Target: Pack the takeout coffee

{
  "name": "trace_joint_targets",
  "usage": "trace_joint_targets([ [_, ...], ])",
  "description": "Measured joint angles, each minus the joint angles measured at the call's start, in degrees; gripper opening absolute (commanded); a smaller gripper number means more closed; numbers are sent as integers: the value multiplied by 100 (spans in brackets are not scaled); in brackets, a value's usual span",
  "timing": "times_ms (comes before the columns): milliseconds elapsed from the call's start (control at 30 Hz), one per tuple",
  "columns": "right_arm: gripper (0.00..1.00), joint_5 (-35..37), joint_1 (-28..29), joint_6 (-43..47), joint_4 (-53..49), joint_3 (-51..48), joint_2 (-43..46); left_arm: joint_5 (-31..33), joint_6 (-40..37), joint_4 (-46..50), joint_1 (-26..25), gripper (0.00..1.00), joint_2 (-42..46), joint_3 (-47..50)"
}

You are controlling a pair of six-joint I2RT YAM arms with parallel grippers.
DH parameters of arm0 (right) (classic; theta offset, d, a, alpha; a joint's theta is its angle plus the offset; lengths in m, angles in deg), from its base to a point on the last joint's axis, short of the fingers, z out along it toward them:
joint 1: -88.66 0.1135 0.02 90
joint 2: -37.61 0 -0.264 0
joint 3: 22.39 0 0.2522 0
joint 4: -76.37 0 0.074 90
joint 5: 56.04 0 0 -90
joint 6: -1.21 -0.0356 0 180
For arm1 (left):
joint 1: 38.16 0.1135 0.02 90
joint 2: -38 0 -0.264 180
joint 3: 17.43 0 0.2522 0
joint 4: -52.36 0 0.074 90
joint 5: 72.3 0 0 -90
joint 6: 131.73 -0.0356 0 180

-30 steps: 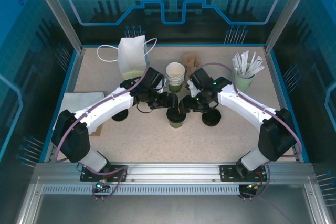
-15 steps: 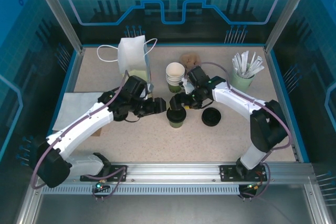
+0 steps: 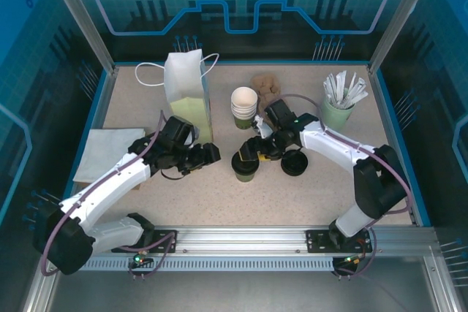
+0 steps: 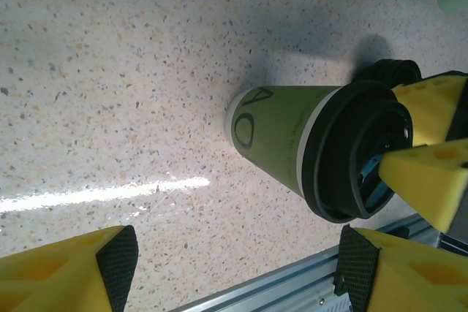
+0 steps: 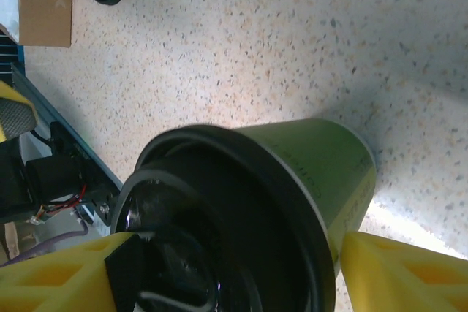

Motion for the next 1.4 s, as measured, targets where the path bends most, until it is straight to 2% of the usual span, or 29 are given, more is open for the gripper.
trace_joint_targets([
  [267,75,-332,76,-153,153,-525,446,-597,37,-468,0,76,-345,39],
  [367,75,-313,79,-157,98,-614,542,-855,37,-660,-2,72,-546,46],
  [600,69,-197,-271,-201,-11,-634,1029,-1145,37,-879,-2,66,-857,72],
  [800,63,-195,-278,-197,-162,-570,833,-1285,44,-1027,-9,71,-927,76],
  [967,57,-151,-264,-219,-216,-516,654,-1410,44,-1207,-20,71,-984,79],
  [1133,55,-66,-225,-216,-267,-511,610,-1495,37,-1268,-85,65,-1207,79],
  [1200,53,-33,-225,-216,-317,-498,597,-1510,31,-1274,-118,59,-1290,79],
  [1400,50,7,-223,-212,-415,-402,568,-1517,33,-1305,-138,57,-1292,76],
])
